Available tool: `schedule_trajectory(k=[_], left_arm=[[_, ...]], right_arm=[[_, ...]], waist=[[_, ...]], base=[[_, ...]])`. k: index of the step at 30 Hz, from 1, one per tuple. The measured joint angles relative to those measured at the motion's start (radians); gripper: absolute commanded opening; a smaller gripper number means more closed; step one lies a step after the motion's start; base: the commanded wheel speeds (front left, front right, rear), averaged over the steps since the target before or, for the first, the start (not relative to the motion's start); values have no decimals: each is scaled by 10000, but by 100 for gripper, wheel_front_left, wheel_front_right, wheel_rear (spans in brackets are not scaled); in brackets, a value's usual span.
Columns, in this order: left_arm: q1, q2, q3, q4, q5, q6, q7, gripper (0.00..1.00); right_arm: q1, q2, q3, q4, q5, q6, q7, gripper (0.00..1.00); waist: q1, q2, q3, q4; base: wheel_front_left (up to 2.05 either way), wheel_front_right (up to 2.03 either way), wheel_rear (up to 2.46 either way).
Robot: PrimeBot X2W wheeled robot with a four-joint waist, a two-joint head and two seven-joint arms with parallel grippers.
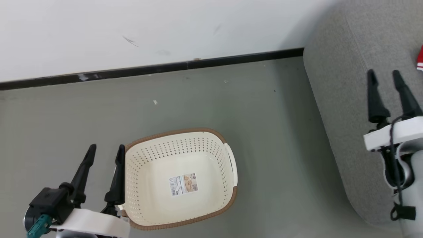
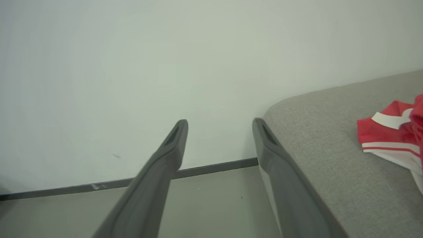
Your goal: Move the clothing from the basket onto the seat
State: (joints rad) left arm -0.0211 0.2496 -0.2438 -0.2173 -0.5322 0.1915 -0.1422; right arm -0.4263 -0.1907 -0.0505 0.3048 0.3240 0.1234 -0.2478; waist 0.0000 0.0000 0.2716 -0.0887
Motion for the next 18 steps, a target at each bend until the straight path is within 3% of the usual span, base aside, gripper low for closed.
schedule_trajectory(k=[9,18], left_arm=[[582,-52,380,564,-209,174,-483,100],[924,-21,353,928,-215,171,-543,100]], right_arm=[[861,359,1398,-81,-349,0,0,100],[1573,723,1730,-88,-360,0,0,100]], waist=[[0,0,-696,578],[0,0,-1294,1040]], base=[[0,0,0],[0,0,0]])
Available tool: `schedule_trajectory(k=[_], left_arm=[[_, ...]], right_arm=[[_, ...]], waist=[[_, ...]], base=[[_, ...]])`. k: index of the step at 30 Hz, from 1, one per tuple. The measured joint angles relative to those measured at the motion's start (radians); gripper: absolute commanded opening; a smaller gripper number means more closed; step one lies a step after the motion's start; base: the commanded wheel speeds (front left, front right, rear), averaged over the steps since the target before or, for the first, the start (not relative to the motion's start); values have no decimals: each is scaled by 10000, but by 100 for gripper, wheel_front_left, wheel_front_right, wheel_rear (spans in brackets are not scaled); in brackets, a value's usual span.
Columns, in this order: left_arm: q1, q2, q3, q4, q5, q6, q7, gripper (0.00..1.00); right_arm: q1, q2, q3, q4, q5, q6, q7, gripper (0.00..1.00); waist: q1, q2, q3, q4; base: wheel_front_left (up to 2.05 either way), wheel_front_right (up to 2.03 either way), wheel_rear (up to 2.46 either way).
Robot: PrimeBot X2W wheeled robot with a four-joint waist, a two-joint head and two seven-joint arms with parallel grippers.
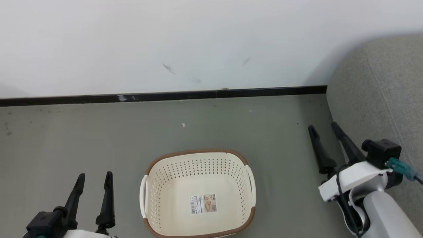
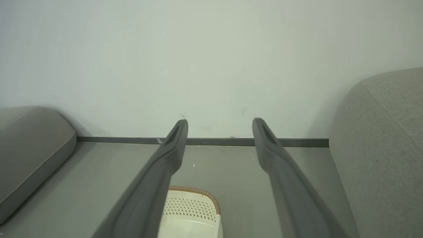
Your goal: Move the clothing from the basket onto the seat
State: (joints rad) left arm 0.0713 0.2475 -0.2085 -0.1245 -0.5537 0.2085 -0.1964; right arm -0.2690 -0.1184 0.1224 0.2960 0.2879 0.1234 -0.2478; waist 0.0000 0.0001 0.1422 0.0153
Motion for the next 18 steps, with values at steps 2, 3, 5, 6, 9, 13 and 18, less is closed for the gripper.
schedule_trajectory(k=[2,3,5,6,9,13,18], left_arm=[[77,-4,-4,90,0,0,-27,100],[114,-6,-2,115,0,0,-48,100],[205,-10,-4,178,0,0,-73,100],[234,-13,-4,215,0,0,-73,100],[288,-12,-4,309,0,0,-75,100],[418,-8,-56,428,-2,-21,-75,100],[438,29,-174,529,-4,-196,-75,100]], right_arm=[[198,61,73,0,0,0,0,100],[301,82,125,12,0,0,0,100],[526,84,255,36,-59,0,0,100],[638,84,295,42,-142,0,0,100],[901,88,303,46,-270,0,0,100],[1147,161,267,2,-320,0,0,100],[1537,234,146,-90,-355,0,0,100]], waist=[[0,0,-137,109],[0,0,-203,161],[0,0,-331,266],[0,0,-392,316],[0,0,-566,461],[0,0,-781,635],[0,0,-1024,805]], base=[[0,0,0],[0,0,0],[0,0,0],[0,0,0],[0,0,0],[0,0,0],[0,0,0]])
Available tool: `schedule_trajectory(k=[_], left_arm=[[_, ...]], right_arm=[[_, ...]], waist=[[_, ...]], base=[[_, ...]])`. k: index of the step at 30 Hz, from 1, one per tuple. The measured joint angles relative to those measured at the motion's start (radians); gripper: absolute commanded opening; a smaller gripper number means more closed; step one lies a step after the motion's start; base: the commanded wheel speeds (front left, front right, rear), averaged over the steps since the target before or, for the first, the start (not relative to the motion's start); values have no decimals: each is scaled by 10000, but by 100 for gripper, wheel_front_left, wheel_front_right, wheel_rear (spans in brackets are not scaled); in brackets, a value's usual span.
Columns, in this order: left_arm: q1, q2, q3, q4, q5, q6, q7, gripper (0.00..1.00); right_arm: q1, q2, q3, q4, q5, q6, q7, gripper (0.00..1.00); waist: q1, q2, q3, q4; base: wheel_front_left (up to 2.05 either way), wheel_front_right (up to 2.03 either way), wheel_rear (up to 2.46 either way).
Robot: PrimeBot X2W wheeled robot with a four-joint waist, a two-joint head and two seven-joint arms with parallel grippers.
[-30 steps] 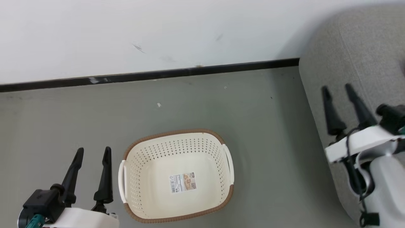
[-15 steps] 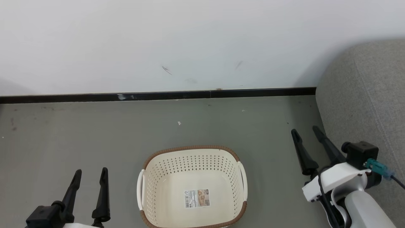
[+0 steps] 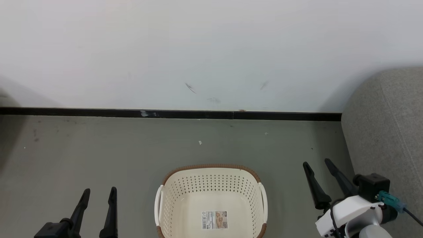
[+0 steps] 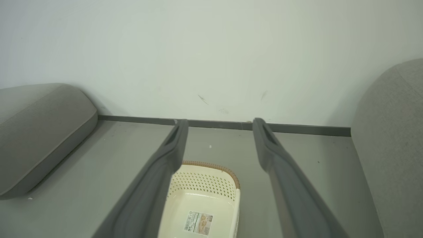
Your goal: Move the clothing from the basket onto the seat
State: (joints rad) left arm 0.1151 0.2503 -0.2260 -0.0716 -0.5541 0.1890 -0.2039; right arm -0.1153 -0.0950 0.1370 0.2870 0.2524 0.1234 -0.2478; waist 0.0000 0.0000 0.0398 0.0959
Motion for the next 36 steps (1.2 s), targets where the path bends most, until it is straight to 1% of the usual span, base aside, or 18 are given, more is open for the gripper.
schedule_trajectory(k=[5,9,13,15,32,33,36], left_arm=[[84,35,-67,136,-6,-82,0,100],[212,75,-75,215,-73,-155,2,100],[215,113,-88,213,-73,-173,6,100],[215,134,-111,213,-75,-249,8,100],[215,291,-98,268,-82,-267,10,100],[215,305,-102,272,-82,-311,15,0],[236,71,-203,569,-82,-318,17,0]], right_arm=[[502,107,-240,-113,0,0,0,100],[762,228,-245,-171,-2,0,0,100],[902,261,-234,-253,-56,0,0,100],[945,270,-232,-293,-61,0,0,100],[1168,366,-247,-660,-117,0,0,100],[1169,366,-247,-681,-146,0,0,0],[1292,401,-221,-397,-153,-4,13,0]], waist=[[1,0,-212,97],[0,0,-352,81],[0,0,-411,-9],[0,0,-426,-58],[0,0,-429,-483],[0,0,-430,-503],[0,0,-431,-510]], base=[[0,0,0],[0,0,0],[0,0,0],[0,0,0],[0,0,0],[0,0,0],[0,0,0]])
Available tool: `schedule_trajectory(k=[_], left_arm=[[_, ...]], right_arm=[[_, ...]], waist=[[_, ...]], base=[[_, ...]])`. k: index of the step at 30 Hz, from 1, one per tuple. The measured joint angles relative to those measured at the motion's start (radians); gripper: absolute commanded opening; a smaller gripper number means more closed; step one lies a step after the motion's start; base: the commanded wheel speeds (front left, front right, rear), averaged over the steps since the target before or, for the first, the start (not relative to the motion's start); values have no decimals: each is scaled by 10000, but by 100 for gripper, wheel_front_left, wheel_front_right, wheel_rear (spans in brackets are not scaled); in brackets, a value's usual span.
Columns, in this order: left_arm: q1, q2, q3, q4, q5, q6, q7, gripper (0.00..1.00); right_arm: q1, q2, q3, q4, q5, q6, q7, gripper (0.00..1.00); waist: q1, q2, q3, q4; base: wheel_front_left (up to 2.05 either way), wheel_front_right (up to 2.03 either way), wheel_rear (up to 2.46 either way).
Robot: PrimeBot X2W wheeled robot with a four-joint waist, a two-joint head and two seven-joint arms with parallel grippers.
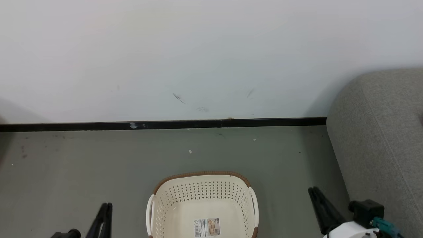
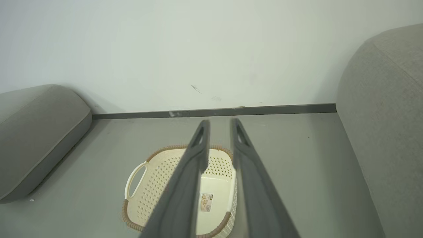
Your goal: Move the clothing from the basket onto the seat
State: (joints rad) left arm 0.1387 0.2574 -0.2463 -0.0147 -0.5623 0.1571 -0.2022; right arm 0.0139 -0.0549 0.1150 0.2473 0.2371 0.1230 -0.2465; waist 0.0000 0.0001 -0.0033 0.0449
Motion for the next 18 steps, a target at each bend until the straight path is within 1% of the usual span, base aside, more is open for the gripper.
schedule_trajectory(k=[4,9,18], left_arm=[[139,-362,-174,355,-8,-2,31,0],[168,-416,-142,368,-393,-29,77,0],[162,-600,134,420,-1463,-255,272,0]], right_arm=[[328,81,42,397,2,0,2,0],[412,105,59,326,391,0,0,0],[416,111,17,130,1850,0,121,0]], waist=[[0,0,1,-1],[0,0,9,-6],[1,0,20,-44]], base=[[0,0,0],[0,0,0],[0,0,0]])
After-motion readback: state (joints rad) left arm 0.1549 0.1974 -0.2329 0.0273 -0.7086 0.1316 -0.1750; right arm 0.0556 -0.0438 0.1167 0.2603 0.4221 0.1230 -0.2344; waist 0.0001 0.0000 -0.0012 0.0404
